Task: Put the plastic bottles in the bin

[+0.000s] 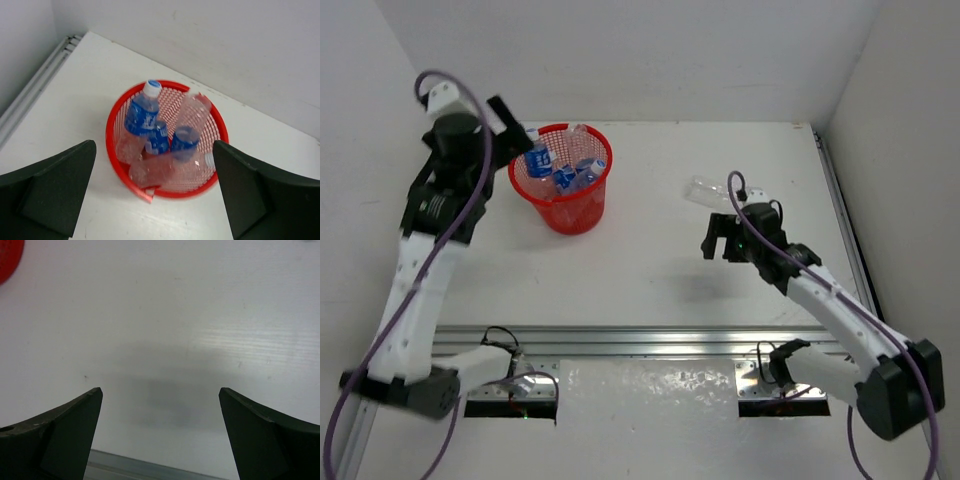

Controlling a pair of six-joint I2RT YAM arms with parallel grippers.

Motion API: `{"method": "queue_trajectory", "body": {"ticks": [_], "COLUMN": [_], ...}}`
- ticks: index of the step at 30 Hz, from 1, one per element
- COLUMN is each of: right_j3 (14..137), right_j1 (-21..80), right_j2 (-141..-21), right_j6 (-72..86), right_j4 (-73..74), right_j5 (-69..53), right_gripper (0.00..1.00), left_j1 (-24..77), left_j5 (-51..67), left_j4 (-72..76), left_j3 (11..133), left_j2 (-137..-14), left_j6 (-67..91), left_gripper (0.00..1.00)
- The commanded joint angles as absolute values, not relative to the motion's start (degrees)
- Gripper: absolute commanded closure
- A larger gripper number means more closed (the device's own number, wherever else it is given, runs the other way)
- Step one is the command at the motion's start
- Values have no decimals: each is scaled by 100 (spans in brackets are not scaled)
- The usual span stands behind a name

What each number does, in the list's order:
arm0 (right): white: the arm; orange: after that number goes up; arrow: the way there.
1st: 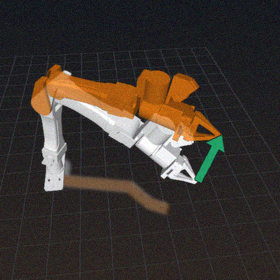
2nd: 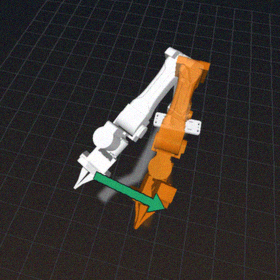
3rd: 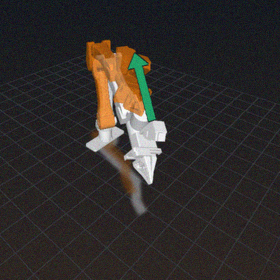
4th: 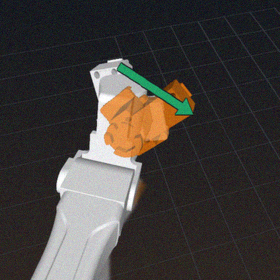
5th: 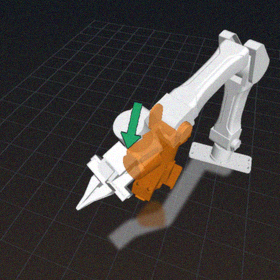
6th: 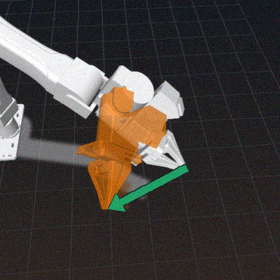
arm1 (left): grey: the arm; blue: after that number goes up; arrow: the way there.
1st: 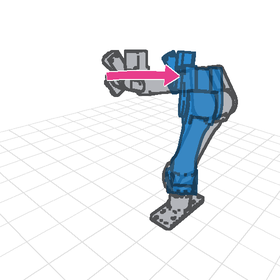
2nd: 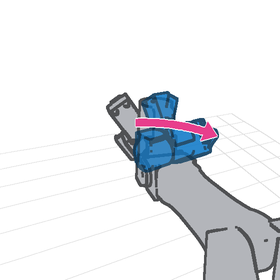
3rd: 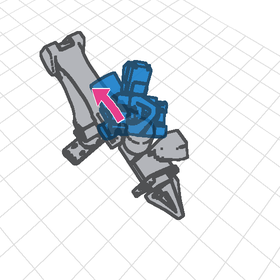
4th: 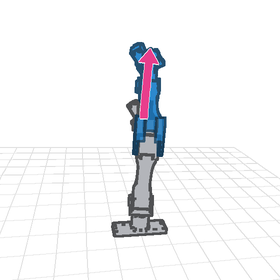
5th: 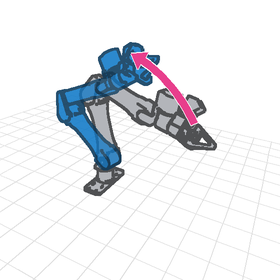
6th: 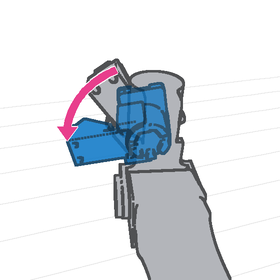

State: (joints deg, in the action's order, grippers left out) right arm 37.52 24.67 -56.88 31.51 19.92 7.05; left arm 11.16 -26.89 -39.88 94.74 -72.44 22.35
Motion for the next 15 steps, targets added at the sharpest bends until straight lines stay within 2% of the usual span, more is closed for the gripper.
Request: {"method": "queue_trajectory", "body": {"ticks": [1, 4, 7, 10, 15], "right_j3": [4621, 5263, 6168, 6679, 7496], "right_j1": [2094, 1925, 1829, 1819, 1679], "right_j2": [-6622, -7650, -8775, -9716, -10625], "right_j6": [2736, 1850, 753, -1050, -2652], "right_j4": [1539, 1178, 1117, 975, 1160], "right_j5": [764, 1027, 1379, 987, 1019], "right_gripper": [1, 1, 1, 1, 1], "left_j1": [1072, 1081, 1081, 1098, 1081], "left_j5": [-1909, -917, -607, -475, -185], "left_j4": [-3578, -2875, -2479, -2557, -2495], "left_j3": [8275, 5871, 4567, 4306, 4315], "left_j2": [-5764, -4453, -3572, -3331, -3462], "left_j6": [2294, 2162, 2048, 2056, 1916], "left_gripper": [0, 0, 0, 0, 0]}}
